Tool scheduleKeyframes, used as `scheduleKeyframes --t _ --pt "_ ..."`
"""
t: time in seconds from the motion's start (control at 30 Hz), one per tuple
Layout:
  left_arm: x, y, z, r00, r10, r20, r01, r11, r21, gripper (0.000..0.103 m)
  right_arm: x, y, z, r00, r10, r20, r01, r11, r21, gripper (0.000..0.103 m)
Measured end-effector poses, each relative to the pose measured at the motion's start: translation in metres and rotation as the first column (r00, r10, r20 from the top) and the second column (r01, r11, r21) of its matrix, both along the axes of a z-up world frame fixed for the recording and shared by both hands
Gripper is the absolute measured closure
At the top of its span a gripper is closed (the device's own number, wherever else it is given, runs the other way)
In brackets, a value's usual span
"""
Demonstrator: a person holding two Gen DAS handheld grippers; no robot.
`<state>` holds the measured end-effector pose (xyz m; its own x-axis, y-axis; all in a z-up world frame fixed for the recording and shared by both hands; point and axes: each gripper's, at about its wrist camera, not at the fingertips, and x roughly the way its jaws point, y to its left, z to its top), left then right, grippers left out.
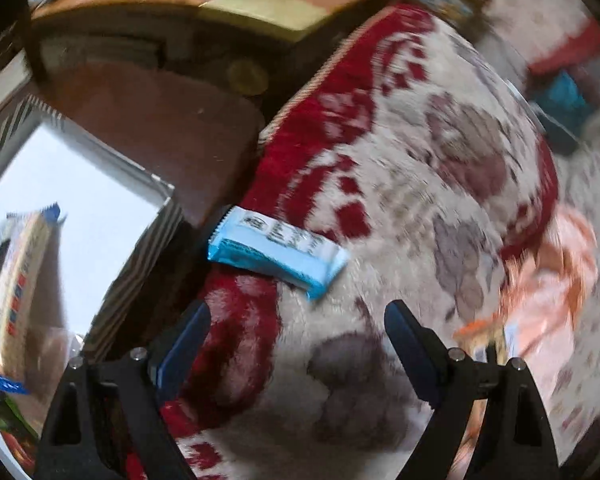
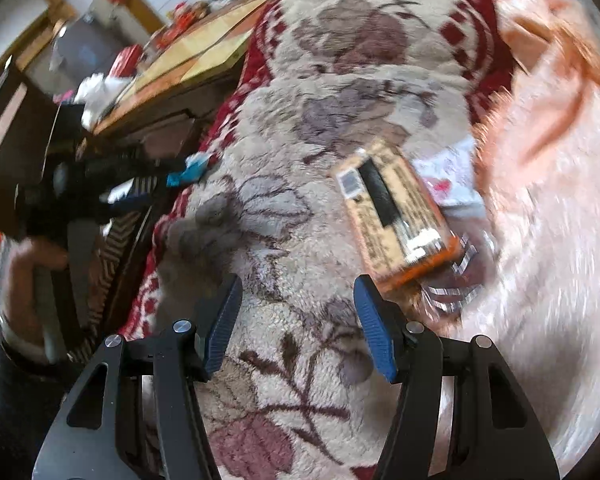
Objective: Organize snacks
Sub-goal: 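Grasp the light blue snack bar with the left tool while the right tool grasps the orange-brown cracker box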
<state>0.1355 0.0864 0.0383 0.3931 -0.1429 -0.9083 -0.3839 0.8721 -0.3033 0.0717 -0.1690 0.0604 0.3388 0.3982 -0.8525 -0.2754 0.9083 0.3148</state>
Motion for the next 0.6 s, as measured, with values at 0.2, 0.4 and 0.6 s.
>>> scheduleKeyframes --t 0.2,0.4,0.6 --pt "0.016 0.007 -0.016 0.978 0.182 -0.102 -0.189 0.980 -0.068 0.013 0.008 0.000 0.006 1.000 0.016 0.016 -0.017 0.997 0.073 0.045" --pt "0.024 0.017 -0.032 0.898 0.392 -0.200 -0.414 0.906 -0.086 0.013 0.016 -0.027 0.006 1.000 -0.014 0.022 0.011 0.993 0.119 0.045" --pt "0.035 0.011 -0.047 0.847 0.479 -0.230 -0.496 0.868 -0.021 0.008 0.023 -0.059 -0.002 0.996 -0.088 -0.015 0.089 0.973 0.211 0.045"
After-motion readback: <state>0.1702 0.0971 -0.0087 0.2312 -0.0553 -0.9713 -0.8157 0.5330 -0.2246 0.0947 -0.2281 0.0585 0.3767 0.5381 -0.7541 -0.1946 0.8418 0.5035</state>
